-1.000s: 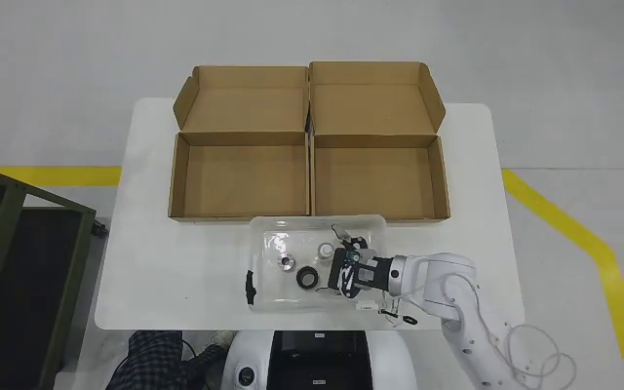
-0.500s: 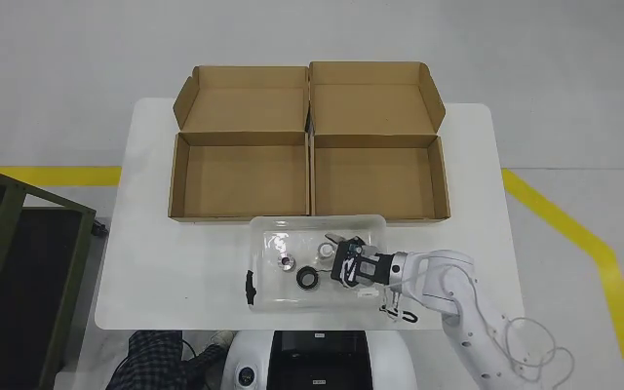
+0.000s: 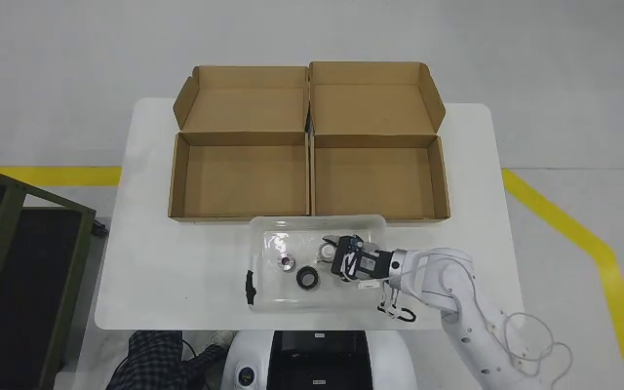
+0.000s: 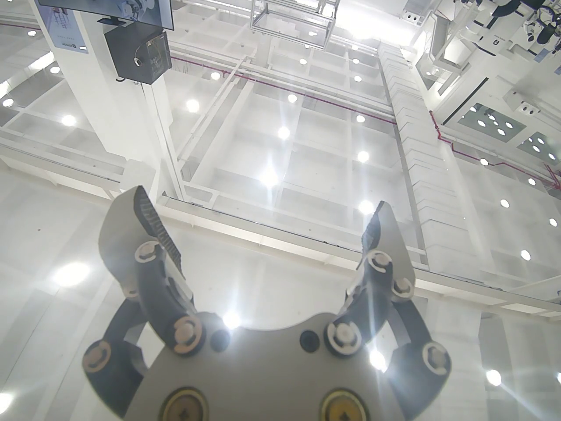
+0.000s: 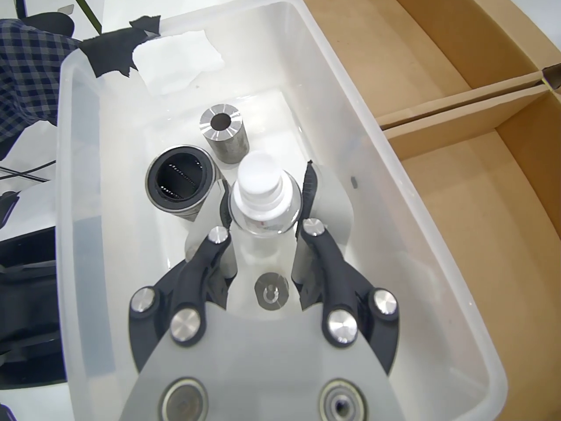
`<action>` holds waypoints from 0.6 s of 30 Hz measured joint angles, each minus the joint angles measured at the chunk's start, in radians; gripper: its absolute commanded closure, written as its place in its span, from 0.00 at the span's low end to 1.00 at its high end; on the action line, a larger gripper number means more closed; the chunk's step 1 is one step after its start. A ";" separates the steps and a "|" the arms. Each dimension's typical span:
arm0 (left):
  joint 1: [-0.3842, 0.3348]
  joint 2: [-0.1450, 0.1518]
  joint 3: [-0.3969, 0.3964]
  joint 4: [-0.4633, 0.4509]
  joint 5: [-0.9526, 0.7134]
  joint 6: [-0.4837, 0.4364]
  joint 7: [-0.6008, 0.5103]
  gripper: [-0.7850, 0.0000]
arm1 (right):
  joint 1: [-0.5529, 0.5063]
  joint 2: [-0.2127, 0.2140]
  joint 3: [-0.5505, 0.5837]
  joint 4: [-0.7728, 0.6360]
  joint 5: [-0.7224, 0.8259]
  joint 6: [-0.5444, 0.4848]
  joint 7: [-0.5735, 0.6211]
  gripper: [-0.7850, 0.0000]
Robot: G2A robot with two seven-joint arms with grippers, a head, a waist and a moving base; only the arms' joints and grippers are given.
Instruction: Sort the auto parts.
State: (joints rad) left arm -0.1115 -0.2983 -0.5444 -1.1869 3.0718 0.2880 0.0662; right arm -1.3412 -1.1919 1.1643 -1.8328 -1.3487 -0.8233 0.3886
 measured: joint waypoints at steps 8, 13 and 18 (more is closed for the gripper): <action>0.000 0.000 0.000 0.000 0.000 0.000 0.000 0.00 | -0.025 0.014 0.040 -0.105 0.019 -0.017 -0.014 1.00; 0.000 0.000 0.000 0.000 0.000 0.000 0.000 0.00 | -0.033 0.021 0.064 -0.168 0.036 -0.021 -0.049 1.00; 0.000 0.000 0.000 0.000 0.000 0.000 0.000 0.00 | -0.028 0.023 0.074 -0.212 0.054 0.007 -0.105 1.00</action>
State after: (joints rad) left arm -0.1114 -0.2983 -0.5444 -1.1869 3.0718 0.2880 0.0662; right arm -1.3690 -1.1684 1.2381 -2.0449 -1.2952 -0.8161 0.2832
